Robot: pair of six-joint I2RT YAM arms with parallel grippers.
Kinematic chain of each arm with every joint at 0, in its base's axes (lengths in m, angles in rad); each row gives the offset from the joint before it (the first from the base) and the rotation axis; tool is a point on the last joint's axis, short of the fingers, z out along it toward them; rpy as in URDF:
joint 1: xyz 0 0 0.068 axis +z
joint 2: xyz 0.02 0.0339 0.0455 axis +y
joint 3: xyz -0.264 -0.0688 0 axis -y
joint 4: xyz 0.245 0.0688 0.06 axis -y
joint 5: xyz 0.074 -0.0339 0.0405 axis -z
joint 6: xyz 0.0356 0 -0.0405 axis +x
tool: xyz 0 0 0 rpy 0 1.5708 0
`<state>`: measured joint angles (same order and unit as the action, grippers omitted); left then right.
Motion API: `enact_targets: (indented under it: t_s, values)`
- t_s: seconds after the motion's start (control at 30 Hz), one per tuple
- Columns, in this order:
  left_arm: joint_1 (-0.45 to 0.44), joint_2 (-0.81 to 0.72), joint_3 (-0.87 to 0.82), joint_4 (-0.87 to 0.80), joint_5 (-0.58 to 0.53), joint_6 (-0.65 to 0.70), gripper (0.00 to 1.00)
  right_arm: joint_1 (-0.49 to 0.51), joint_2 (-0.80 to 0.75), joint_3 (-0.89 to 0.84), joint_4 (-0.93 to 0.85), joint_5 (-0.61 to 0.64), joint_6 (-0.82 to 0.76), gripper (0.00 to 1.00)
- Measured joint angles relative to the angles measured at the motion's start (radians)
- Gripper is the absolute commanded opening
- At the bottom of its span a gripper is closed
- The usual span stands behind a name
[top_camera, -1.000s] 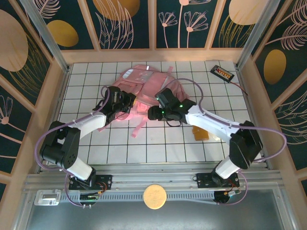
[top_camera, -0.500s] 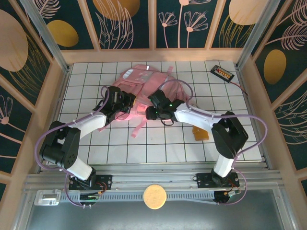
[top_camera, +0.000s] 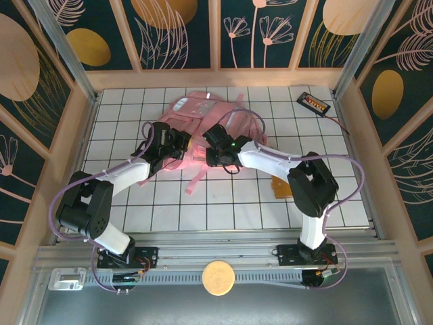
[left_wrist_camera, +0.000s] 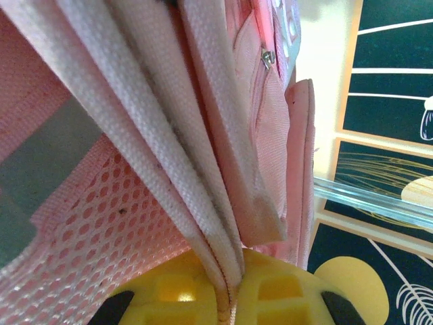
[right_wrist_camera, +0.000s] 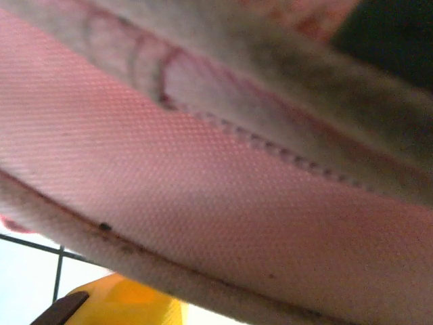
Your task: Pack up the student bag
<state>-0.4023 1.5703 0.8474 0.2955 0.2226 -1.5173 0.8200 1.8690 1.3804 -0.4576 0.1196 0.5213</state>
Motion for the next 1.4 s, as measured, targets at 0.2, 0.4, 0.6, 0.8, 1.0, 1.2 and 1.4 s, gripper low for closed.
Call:
enact_targets:
  t_s: [0.2, 0.4, 0.6, 0.8, 1.0, 1.2, 1.4]
  values:
    - [0.000, 0.000, 0.000, 0.002, -0.003, -0.004, 0.04, 0.000, 0.036, 0.040, -0.029, 0.037, -0.010, 0.11]
    - [-0.001, 0.000, -0.006, 0.022, -0.003, -0.012, 0.04, 0.002, 0.043, 0.074, -0.049, 0.041, -0.024, 0.00]
    - [-0.002, -0.001, -0.018, 0.026, 0.003, -0.011, 0.04, -0.004, 0.016, 0.045, -0.055, 0.035, -0.026, 0.00]
    - [0.000, -0.006, -0.035, 0.029, 0.034, 0.004, 0.04, -0.072, -0.115, -0.090, -0.048, -0.009, -0.039, 0.00]
    - [0.019, -0.023, -0.036, 0.024, 0.074, 0.032, 0.04, -0.138, -0.187, -0.139, -0.048, -0.032, -0.068, 0.00]
    - [0.053, -0.037, -0.036, -0.016, 0.111, 0.092, 0.03, -0.206, -0.220, -0.151, -0.071, -0.050, -0.105, 0.00]
    - [0.145, -0.051, -0.023, -0.109, 0.119, 0.192, 0.03, -0.277, -0.241, -0.167, -0.057, -0.059, -0.173, 0.00]
